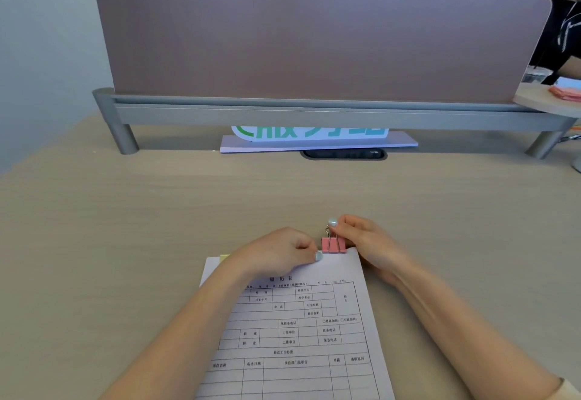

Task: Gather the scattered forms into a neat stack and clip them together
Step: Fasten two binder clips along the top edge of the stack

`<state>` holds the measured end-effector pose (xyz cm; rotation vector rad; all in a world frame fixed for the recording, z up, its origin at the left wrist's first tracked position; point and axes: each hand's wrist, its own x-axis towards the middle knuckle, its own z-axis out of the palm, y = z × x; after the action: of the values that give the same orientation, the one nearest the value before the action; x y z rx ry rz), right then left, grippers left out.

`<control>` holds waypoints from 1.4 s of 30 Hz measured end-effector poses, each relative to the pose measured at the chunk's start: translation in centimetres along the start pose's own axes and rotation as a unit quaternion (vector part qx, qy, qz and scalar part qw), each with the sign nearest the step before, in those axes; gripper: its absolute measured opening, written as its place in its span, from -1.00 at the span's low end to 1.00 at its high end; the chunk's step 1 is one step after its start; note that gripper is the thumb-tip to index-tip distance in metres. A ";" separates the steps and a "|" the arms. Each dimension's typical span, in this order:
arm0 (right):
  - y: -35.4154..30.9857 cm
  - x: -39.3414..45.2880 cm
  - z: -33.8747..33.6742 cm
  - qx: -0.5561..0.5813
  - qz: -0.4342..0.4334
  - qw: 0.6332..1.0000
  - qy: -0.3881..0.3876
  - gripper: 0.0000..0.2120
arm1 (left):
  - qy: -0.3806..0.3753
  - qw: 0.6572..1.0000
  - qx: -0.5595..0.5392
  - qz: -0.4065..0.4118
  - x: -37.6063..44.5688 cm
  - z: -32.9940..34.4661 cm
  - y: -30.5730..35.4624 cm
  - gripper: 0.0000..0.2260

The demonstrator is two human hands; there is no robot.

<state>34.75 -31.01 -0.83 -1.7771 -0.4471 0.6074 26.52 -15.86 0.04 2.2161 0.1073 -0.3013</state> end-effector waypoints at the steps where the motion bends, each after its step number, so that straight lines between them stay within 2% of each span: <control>1: -0.1 -0.1 0.0 -0.008 0.000 1.000 -0.002 -0.67 | 0.000 1.000 -0.003 0.001 0.0 0.0 0.0 -0.72; 16: -0.2 -1.0 0.6 -0.030 -0.013 0.999 -0.022 -0.67 | 0.000 1.000 -0.002 0.000 -0.4 -0.2 0.1 -0.71; 22: -0.7 -1.6 0.8 -0.054 0.001 0.999 -0.007 -0.63 | 0.002 1.000 -0.010 0.001 -0.1 -0.3 -0.1 -0.75; 27: -1.1 -1.7 0.7 0.013 0.026 0.999 0.028 -0.71 | 0.009 0.999 -0.031 0.004 -0.2 -0.3 -0.2 -0.78; 33: -1.1 -2.5 1.0 -0.018 0.041 0.999 0.028 -0.69 | 0.048 0.999 -0.004 0.003 0.3 0.3 -0.4 -0.74; 37: -1.5 -2.8 1.1 -0.032 0.025 0.999 -0.002 -0.83 | 0.074 0.997 -0.005 0.011 0.1 0.0 -0.4 -0.73; 42: -1.6 -3.2 1.4 -0.056 0.022 0.998 -0.035 -0.84 | 0.119 0.993 -0.027 0.003 -0.3 -1.7 -0.3 -0.79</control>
<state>31.34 -31.36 0.96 -1.8798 -0.4993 0.6875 26.46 -14.37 0.90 2.1904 0.2355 -0.0291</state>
